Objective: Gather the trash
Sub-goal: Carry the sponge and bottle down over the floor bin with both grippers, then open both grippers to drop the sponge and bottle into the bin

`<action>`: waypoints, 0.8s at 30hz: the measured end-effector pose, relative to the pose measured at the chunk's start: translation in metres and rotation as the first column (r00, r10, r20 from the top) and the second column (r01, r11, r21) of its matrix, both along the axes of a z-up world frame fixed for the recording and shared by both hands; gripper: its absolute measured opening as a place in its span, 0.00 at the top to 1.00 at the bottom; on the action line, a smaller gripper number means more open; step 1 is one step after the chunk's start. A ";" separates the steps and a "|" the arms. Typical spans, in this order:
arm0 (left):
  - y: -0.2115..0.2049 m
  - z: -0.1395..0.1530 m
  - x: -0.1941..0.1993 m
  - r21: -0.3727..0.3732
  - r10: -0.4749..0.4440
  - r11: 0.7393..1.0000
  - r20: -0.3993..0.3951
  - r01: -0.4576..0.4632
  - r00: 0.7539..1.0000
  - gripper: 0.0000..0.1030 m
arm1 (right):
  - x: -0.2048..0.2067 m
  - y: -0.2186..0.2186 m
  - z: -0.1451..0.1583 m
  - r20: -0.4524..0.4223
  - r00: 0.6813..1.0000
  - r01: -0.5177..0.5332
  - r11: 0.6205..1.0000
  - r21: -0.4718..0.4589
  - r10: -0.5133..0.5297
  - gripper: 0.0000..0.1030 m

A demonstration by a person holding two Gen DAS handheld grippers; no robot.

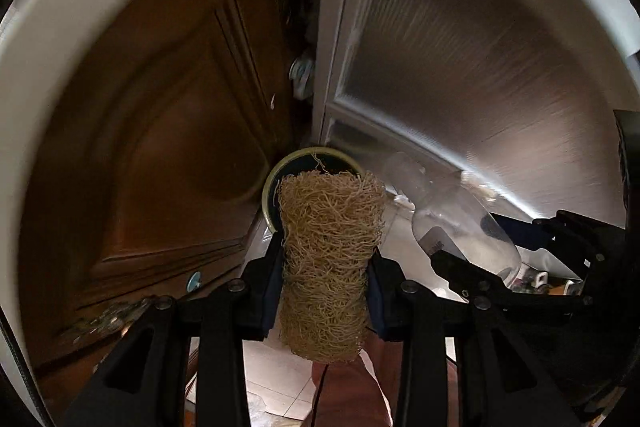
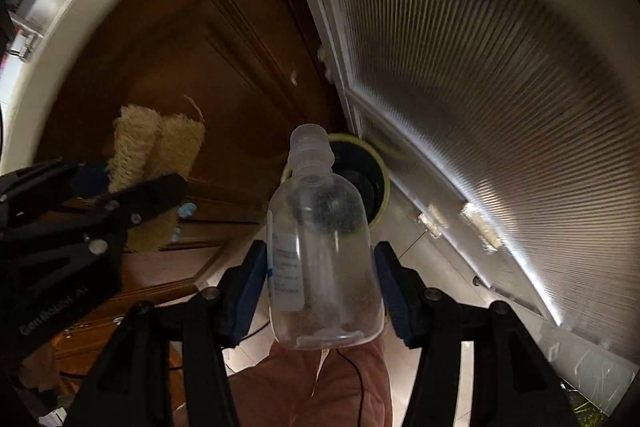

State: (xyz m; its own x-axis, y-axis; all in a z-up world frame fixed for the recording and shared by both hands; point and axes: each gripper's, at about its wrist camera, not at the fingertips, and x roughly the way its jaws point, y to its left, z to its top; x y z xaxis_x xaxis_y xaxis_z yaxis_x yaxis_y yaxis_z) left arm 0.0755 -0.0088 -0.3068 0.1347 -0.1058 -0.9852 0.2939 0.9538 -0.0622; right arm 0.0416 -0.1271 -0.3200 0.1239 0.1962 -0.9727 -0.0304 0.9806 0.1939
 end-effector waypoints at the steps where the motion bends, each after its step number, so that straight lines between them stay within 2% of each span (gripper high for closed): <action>1: 0.000 -0.014 0.003 0.009 0.004 1.000 -0.009 -0.004 1.000 0.67 | 0.002 -0.001 -0.013 -0.006 1.000 -0.001 1.000 -0.001 0.001 0.47; 7: -0.004 -0.090 0.013 0.070 0.015 0.997 -0.042 -0.012 0.999 0.67 | 0.021 0.001 -0.089 -0.040 0.999 -0.008 1.000 -0.013 0.008 0.46; 11: -0.007 -0.142 0.018 0.087 0.024 0.996 -0.073 -0.018 0.997 0.66 | 0.032 0.007 -0.130 -0.039 0.999 -0.036 0.998 -0.046 0.034 0.46; 13: -0.008 -0.157 0.020 0.102 0.021 0.995 -0.075 -0.014 0.997 0.64 | 0.038 0.010 -0.147 -0.034 0.998 -0.054 0.997 -0.062 0.052 0.46; 18: -0.005 -0.173 0.027 0.107 0.023 0.994 -0.047 -0.018 0.999 0.55 | 0.045 0.015 -0.174 -0.003 0.997 -0.083 0.996 -0.029 0.083 0.45; 21: 0.000 -0.176 0.033 0.112 0.045 0.993 -0.042 -0.040 0.998 0.35 | 0.049 0.012 -0.182 0.022 0.996 -0.086 0.996 -0.031 0.087 0.45; 24: 0.004 -0.175 0.037 0.113 0.060 0.992 -0.040 -0.055 0.997 0.32 | 0.049 0.006 -0.182 0.021 0.998 -0.066 0.998 -0.001 0.066 0.45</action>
